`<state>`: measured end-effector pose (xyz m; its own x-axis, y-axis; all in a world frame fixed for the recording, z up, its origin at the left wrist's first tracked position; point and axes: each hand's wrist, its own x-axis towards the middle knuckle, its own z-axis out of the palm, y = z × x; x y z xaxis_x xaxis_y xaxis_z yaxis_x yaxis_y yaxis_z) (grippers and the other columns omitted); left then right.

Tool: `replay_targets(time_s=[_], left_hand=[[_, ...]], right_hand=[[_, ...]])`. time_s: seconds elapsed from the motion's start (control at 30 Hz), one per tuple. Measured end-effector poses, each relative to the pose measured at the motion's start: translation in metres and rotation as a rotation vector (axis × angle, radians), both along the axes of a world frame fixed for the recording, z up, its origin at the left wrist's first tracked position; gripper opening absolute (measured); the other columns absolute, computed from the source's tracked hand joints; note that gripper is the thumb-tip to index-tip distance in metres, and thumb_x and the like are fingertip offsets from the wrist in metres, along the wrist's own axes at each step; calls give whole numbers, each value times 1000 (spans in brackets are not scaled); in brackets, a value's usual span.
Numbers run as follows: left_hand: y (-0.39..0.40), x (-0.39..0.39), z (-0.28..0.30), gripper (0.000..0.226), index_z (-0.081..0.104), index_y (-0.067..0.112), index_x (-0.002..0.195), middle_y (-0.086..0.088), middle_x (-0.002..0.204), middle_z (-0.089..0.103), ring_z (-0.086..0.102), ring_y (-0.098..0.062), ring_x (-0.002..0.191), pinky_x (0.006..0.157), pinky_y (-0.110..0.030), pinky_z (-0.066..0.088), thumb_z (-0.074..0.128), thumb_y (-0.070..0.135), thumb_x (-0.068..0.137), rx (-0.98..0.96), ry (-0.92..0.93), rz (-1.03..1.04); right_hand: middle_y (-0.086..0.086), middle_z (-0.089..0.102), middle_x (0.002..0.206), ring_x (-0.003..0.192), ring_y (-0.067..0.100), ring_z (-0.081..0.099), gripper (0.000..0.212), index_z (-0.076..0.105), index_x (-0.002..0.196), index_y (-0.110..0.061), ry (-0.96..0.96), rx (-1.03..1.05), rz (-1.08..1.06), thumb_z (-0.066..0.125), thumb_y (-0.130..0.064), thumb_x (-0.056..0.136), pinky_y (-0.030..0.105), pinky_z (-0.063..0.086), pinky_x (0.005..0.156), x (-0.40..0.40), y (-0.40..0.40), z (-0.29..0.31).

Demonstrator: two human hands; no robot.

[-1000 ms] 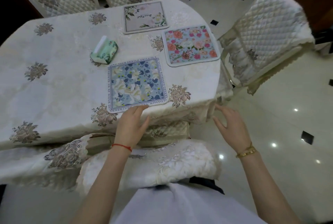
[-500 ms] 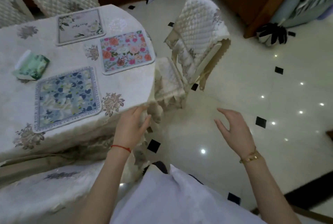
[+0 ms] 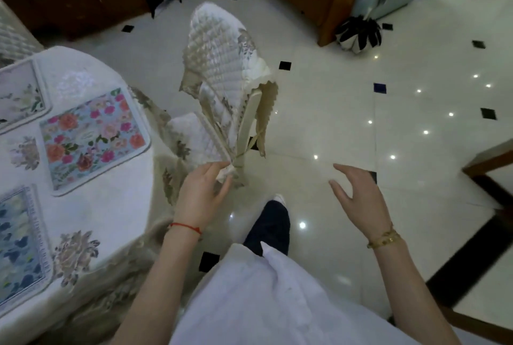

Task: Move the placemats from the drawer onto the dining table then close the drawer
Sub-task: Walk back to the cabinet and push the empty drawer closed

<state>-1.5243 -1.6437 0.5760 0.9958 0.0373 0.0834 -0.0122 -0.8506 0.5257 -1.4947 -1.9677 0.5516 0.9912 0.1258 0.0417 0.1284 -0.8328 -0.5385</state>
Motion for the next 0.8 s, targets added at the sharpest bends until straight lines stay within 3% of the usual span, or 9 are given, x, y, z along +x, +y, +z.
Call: replay_targets(time_s=[0.17,0.27,0.4,0.57,0.8], left_hand=[[-33,123,6,35,61,15,123,-4,115,67,62,-19,102,87,-30,50,55,33,93,-18,-20,-19],[-54,197,18,33,61,14,124,-5,116,66,61,-20,105,91,-33,51,58,26,93,-55,-59,-12],[-74,286,29,31,61,18,124,-2,120,64,57,-17,111,97,-29,45,57,26,94,-62,-69,-30],[-89,387,24,32,61,17,124,-2,118,65,57,-17,111,96,-26,44,58,25,94,-41,-50,-47],[-106,521,6,36,62,14,121,-4,115,67,61,-21,106,92,-38,51,52,33,92,-21,-47,71]], right_hand=[[6,64,122,117,23,55,39,59,128,-10,-4,-29,-16,64,-24,92,7,23,97,116,-28,13],[4,63,122,118,20,54,39,59,129,-12,-14,-34,-17,63,-26,92,9,25,97,187,-42,22],[1,62,124,120,16,51,40,57,131,-14,-22,4,-31,61,-27,93,14,30,98,269,-53,33],[1,61,126,121,16,50,40,56,132,-15,-3,14,-17,59,-29,94,10,26,97,371,-68,32],[2,61,126,121,18,50,40,56,131,-14,-6,1,85,59,-28,94,17,30,99,539,-94,19]])
